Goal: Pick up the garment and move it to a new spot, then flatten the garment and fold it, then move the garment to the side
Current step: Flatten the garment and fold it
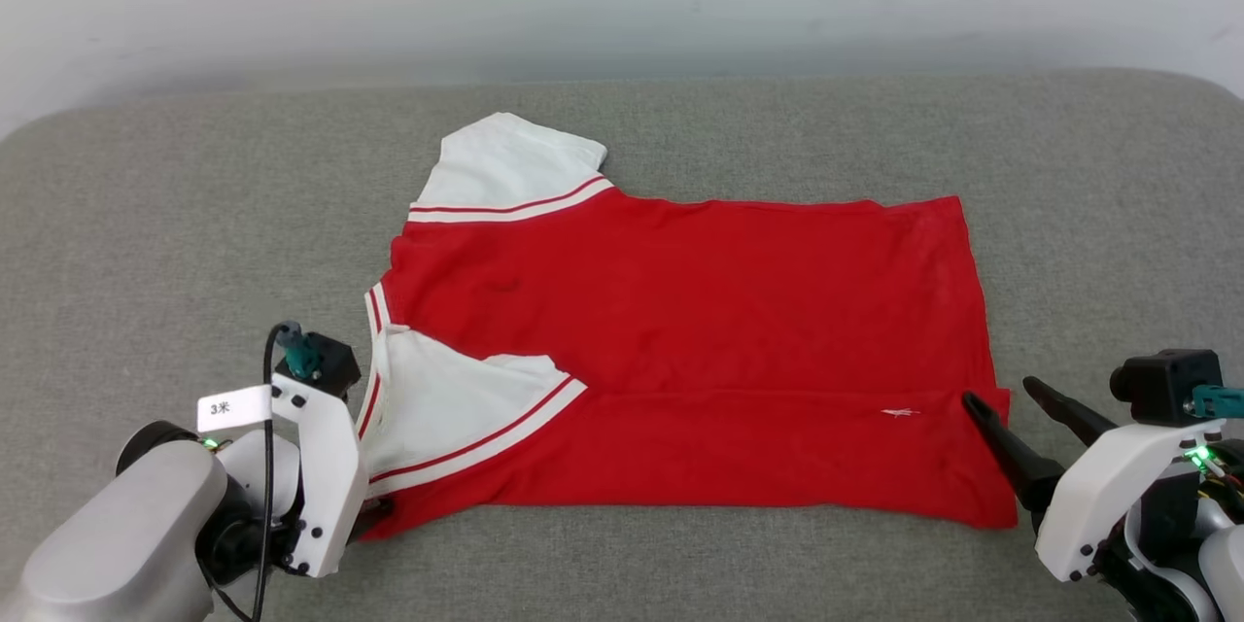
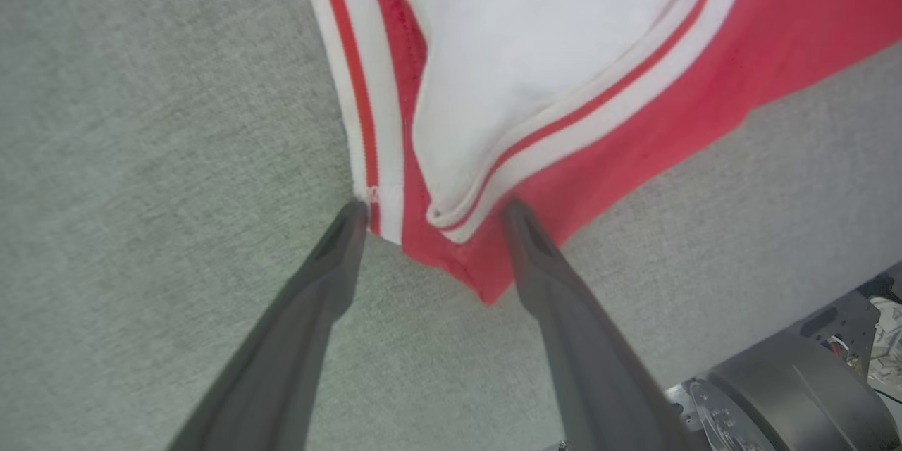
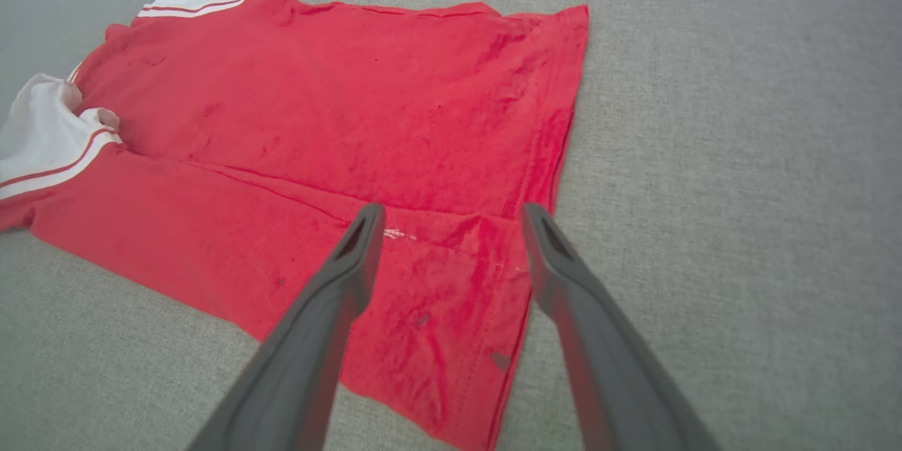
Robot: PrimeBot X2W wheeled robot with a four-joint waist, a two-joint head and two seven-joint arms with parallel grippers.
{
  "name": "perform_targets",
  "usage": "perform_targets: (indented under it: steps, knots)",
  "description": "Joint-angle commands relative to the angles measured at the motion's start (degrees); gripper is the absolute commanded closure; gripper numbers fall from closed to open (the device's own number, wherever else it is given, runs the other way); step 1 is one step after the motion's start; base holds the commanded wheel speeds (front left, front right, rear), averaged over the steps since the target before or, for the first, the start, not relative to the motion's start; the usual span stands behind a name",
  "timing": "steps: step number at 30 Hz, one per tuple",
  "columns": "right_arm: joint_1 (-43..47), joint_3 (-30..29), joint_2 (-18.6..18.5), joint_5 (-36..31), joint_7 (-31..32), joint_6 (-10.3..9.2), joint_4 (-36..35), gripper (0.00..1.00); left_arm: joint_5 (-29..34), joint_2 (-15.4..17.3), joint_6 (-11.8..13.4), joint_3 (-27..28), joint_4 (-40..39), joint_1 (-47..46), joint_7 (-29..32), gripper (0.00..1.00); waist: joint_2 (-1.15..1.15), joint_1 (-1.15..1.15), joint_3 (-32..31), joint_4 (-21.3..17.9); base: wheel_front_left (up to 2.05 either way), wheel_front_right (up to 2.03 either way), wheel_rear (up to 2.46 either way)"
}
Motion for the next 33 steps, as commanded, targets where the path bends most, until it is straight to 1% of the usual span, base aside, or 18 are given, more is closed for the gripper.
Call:
perform_targets:
  steps: [1, 6, 11, 12, 13, 19, 23, 27, 33]
  knots:
    - [-0.71, 0.14, 0.39, 0.13, 0.0, -0.07, 0.09, 0.0, 0.1, -0.25, -0.03, -0.7, 0.81, -0.53, 0.33, 0.0, 0.0, 0.0, 0.49, -0.41, 0.0, 0.0, 0.0]
    - [-1.52, 0.64, 0.45, 0.38, -0.15, -0.07, 0.36, 0.0, 0.18, 0.08, -0.01, -3.68, 3.76, 0.32, 0.51, 0.0, 0.0, 0.0, 1.34, -1.28, 0.0, 0.0, 0.0]
    - [-2.15, 0.82, 0.26, 0.6, -0.42, -0.07, 0.67, 0.0, -1.32, -1.08, -0.02, -6.22, 5.27, 1.26, -0.46, 0.0, 0.0, 0.0, 1.65, -1.56, 0.0, 0.0, 0.0]
    - [-2.19, 0.85, 0.16, 0.67, -0.36, -0.07, 0.71, 0.0, -1.58, -1.18, -0.02, -6.73, 5.5, 1.18, -0.6, 0.47, 0.0, 0.0, 1.59, -1.54, 0.0, 0.0, 0.0]
    - [-2.36, 0.82, -0.04, 0.69, -0.18, -0.07, 0.64, 0.0, -1.69, -1.18, -0.02, -7.09, 5.53, 1.01, -0.94, 1.0, 0.0, 0.0, 1.51, -1.5, 0.0, 0.0, 0.0]
    - [-3.61, 0.39, -1.68, 0.78, 0.95, -0.07, -0.19, 0.0, -2.71, 0.4, -0.02, -7.82, 4.42, -1.47, -3.65, 1.0, 0.0, 0.0, 0.54, -1.01, 0.0, 0.0, 0.0]
    - [-4.53, 0.5, -4.29, 0.81, 3.83, -0.06, -1.72, 0.0, -2.75, 1.95, -0.02, -8.4, 2.37, -2.96, -5.25, 1.0, 0.0, 0.0, -0.14, -0.66, 0.0, 0.0, 0.0]
    - [-5.58, 0.87, -7.58, 1.17, 8.89, -0.06, -3.8, 0.0, -2.95, 3.33, -0.02, -8.52, -0.27, -3.79, -6.97, 1.0, 0.0, 0.0, -0.54, -0.39, 0.0, 0.0, 0.0]
    - [-5.77, 2.69, -11.47, 3.16, 21.03, -0.06, -6.02, 0.0, -2.33, 4.38, -0.03, -8.65, -3.38, -3.67, -8.48, 1.0, 0.0, 0.0, -0.76, -0.02, 0.0, 0.0, 0.0]
